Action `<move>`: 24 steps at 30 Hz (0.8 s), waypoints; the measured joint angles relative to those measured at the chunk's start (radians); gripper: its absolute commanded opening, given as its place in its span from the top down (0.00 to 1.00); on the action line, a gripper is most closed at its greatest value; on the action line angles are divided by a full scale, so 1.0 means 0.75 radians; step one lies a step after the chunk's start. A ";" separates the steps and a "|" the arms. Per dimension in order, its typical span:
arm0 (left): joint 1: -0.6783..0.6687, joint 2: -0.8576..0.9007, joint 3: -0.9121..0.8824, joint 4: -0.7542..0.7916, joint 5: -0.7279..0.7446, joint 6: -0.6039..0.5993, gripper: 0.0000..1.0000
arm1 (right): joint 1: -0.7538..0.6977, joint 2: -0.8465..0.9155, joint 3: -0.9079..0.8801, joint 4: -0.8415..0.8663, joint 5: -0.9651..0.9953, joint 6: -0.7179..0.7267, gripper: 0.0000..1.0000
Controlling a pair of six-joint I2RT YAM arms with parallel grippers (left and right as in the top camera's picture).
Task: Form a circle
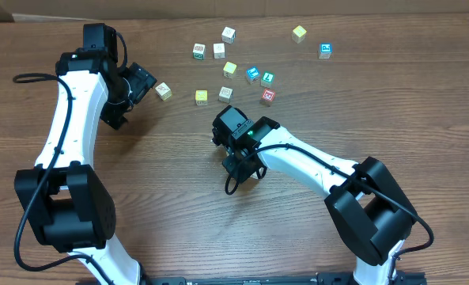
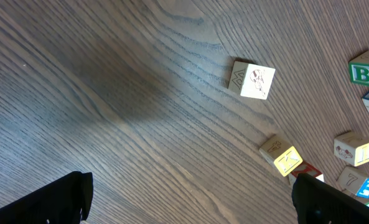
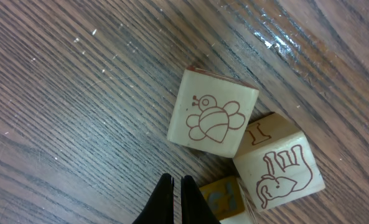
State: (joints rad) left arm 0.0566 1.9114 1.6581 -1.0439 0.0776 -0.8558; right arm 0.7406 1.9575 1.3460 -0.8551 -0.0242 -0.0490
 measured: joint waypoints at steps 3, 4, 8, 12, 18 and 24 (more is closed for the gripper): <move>0.000 0.000 0.000 0.001 -0.001 0.000 0.00 | -0.001 0.000 0.000 0.001 0.009 -0.001 0.96; 0.000 0.000 0.000 0.000 0.000 0.000 0.00 | -0.001 0.000 0.000 0.003 0.012 -0.001 0.96; 0.000 0.000 0.000 0.001 0.000 0.000 0.00 | -0.001 0.000 0.000 0.036 0.043 -0.001 0.96; 0.000 0.000 0.000 0.001 0.000 0.000 0.00 | -0.001 0.000 0.000 0.039 0.054 -0.001 0.96; 0.000 0.000 0.000 0.000 0.000 0.000 0.00 | -0.001 0.000 0.000 -0.005 0.067 -0.004 0.96; 0.000 0.000 0.000 0.000 0.000 0.000 0.00 | -0.001 0.000 0.000 -0.013 0.068 -0.004 0.96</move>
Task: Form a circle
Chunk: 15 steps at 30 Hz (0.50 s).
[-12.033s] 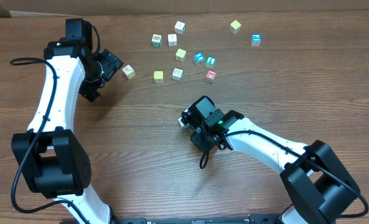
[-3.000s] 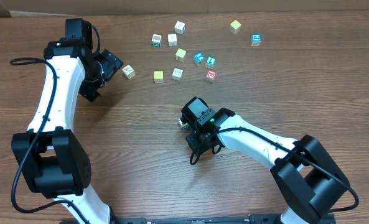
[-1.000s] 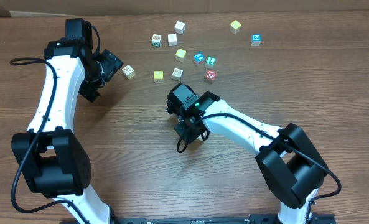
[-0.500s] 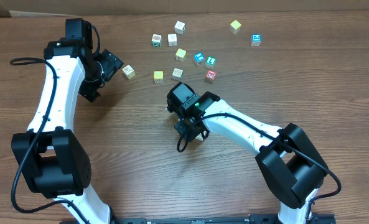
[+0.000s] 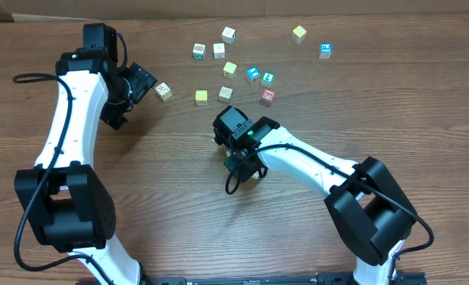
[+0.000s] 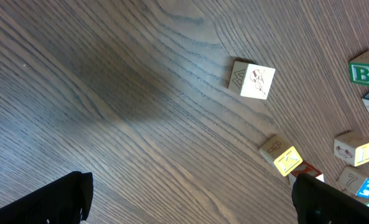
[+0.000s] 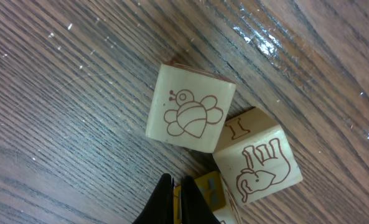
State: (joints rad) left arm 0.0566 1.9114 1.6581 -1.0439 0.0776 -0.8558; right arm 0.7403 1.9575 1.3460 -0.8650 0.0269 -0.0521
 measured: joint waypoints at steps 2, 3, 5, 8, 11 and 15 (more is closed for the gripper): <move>0.000 0.000 0.000 0.001 0.000 0.000 0.00 | 0.000 0.000 0.000 -0.003 -0.001 0.001 0.96; 0.000 0.000 0.000 0.001 0.000 0.000 0.00 | 0.001 0.000 0.000 -0.005 -0.001 0.001 0.96; 0.000 0.000 0.000 0.000 0.000 0.000 0.00 | 0.001 0.000 0.000 -0.012 -0.001 0.000 0.96; 0.000 0.000 0.000 0.000 0.000 0.000 0.00 | 0.000 0.000 0.000 -0.012 -0.001 0.000 0.96; 0.000 0.000 0.000 0.000 0.000 0.000 0.00 | 0.000 0.000 0.000 -0.013 -0.001 -0.001 0.96; 0.000 0.000 0.000 0.001 0.000 0.000 0.00 | 0.001 0.000 0.000 -0.014 -0.001 0.000 0.96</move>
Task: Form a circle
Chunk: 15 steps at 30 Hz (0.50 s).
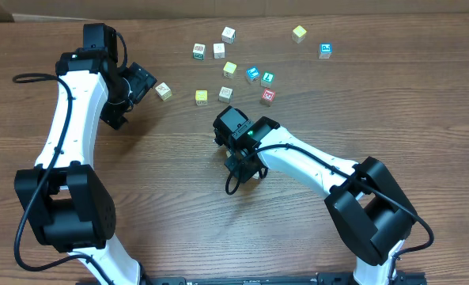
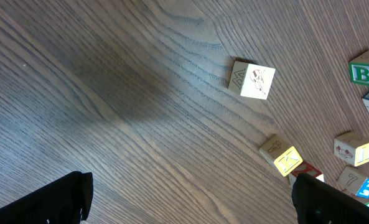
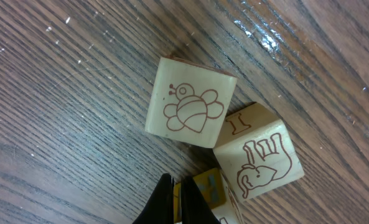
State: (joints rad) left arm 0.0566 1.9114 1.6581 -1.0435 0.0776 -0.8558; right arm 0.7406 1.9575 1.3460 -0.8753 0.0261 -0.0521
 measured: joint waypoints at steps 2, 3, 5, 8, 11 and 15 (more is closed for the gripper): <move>0.000 0.000 0.000 0.000 0.000 0.000 0.00 | 0.000 0.000 0.000 -0.002 0.001 0.000 0.96; 0.000 0.000 0.000 -0.001 0.000 0.000 0.00 | 0.000 0.000 0.000 -0.001 0.001 0.000 0.96; 0.000 0.000 0.000 0.000 0.000 0.000 0.00 | 0.000 0.000 0.000 -0.001 0.001 0.001 0.96; 0.000 0.000 0.000 -0.001 0.000 0.000 0.00 | 0.000 0.000 0.000 -0.001 0.001 -0.001 0.96; 0.000 0.000 0.000 0.000 0.000 0.000 0.00 | 0.000 0.000 0.000 -0.004 0.000 0.000 0.96; 0.000 0.000 0.000 -0.001 0.000 0.000 0.00 | 0.000 0.000 0.000 -0.012 0.000 0.000 0.96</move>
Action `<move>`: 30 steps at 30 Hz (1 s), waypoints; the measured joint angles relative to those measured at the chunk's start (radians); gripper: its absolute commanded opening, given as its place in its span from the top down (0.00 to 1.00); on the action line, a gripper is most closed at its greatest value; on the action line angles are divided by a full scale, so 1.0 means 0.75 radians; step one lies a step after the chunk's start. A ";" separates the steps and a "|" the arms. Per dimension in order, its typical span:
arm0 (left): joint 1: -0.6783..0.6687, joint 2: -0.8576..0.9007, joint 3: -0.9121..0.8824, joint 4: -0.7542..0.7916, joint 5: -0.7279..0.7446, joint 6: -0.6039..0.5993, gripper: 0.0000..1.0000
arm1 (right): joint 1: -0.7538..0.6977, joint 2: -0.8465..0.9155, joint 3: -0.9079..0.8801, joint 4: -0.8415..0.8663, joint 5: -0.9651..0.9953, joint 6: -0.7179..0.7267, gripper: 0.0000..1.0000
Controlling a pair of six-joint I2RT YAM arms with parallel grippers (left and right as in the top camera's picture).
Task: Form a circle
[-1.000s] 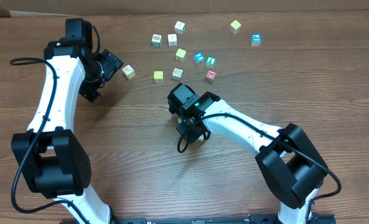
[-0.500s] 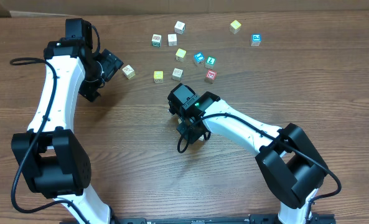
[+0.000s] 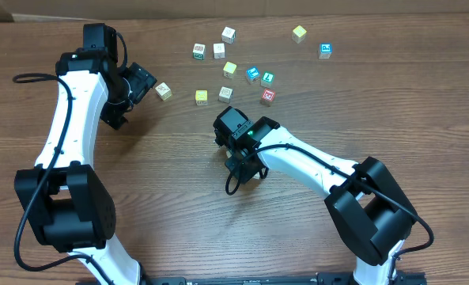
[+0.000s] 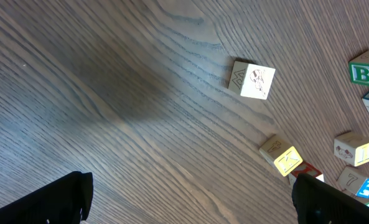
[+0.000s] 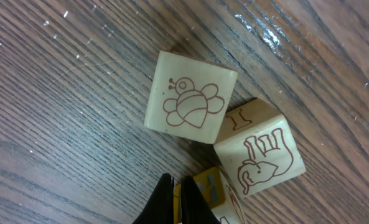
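Small picture cubes lie scattered at the far middle of the table (image 3: 139, 206). My right gripper (image 5: 175, 185) is shut with nothing in it. Its tips rest against a yellow cube (image 5: 210, 187). Just beyond that cube, a bee cube (image 5: 191, 106) and an elephant cube (image 5: 261, 154) touch each other. In the overhead view my right gripper (image 3: 238, 165) points down and hides these three. My left gripper (image 4: 190, 205) hangs open above bare wood. A pale cube (image 4: 252, 79) lies ahead of it, also seen from overhead as a pale cube (image 3: 164, 91) beside the left gripper (image 3: 141, 82).
More cubes lie loose: a yellow one (image 3: 202, 96), a pale one (image 3: 225, 93), a red one (image 3: 267, 96), two blue-green ones (image 3: 259, 77), and others farther back up to a blue one (image 3: 325, 50). Cardboard lines the far edge.
The right wrist view has shifted very slightly, so the bee cube looks a touch more turned. The gripper stays shut at the yellow cube. The left arm has not moved.
At first my right gripper was shut beside the bee and elephant cubes, with the yellow cube just showing at its tips. By the later moments the cubes sat further left in its view and more of the yellow cube showed. My left gripper stayed open and still throughout.
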State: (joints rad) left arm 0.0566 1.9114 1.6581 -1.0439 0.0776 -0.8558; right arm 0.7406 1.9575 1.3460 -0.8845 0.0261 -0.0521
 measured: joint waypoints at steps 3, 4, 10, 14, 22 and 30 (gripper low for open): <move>0.000 0.000 0.000 0.000 0.000 0.000 0.00 | -0.001 0.000 0.000 0.003 0.001 0.000 0.96; 0.000 0.000 0.000 0.000 0.000 0.000 0.00 | -0.001 0.000 0.000 0.004 0.001 0.001 0.96; 0.000 0.000 0.000 0.000 0.000 0.000 0.00 | -0.001 0.000 0.000 0.097 0.001 0.001 0.96; 0.000 0.000 0.000 0.001 0.000 0.000 0.00 | 0.000 -0.001 0.025 0.096 0.001 -0.001 0.96; 0.000 0.000 0.000 0.000 0.000 0.000 0.00 | -0.001 -0.001 0.270 0.062 0.001 0.016 0.96; 0.000 0.000 0.000 0.000 0.000 0.000 0.00 | -0.056 -0.001 0.393 -0.030 0.117 0.154 0.96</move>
State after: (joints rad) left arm 0.0566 1.9114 1.6581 -1.0439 0.0776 -0.8558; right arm 0.6987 1.9572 1.6405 -0.9066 0.1139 0.0631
